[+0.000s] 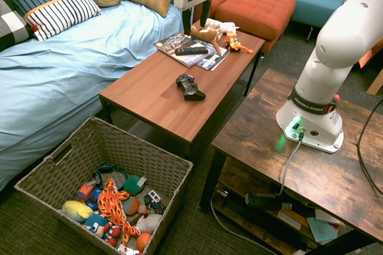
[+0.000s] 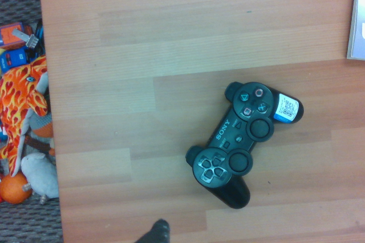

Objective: Put the gamepad in the basket

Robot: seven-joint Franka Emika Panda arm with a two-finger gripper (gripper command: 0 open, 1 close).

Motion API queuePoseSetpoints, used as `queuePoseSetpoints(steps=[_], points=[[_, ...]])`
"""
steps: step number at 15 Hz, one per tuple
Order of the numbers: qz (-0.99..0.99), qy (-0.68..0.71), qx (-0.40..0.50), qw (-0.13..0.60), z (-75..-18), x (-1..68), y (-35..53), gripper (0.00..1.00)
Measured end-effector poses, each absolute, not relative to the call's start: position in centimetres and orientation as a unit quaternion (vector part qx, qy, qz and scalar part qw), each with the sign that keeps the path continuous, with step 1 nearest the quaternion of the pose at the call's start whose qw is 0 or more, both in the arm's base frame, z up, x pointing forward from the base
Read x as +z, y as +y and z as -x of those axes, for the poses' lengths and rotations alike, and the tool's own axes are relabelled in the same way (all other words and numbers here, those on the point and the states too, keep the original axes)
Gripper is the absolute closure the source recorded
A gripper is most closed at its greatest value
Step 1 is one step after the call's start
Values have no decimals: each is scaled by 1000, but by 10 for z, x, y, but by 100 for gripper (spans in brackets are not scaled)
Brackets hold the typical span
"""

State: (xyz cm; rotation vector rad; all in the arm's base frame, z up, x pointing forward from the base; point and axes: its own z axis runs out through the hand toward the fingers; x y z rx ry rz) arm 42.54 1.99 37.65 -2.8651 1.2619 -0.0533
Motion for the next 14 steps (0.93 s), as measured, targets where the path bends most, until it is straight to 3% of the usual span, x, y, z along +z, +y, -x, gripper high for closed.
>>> queuePoseSetpoints(steps=[7,14], points=[[885,466,-14,1,-435,350,10,0],[828,560,9,-18,-447,245,25,0]])
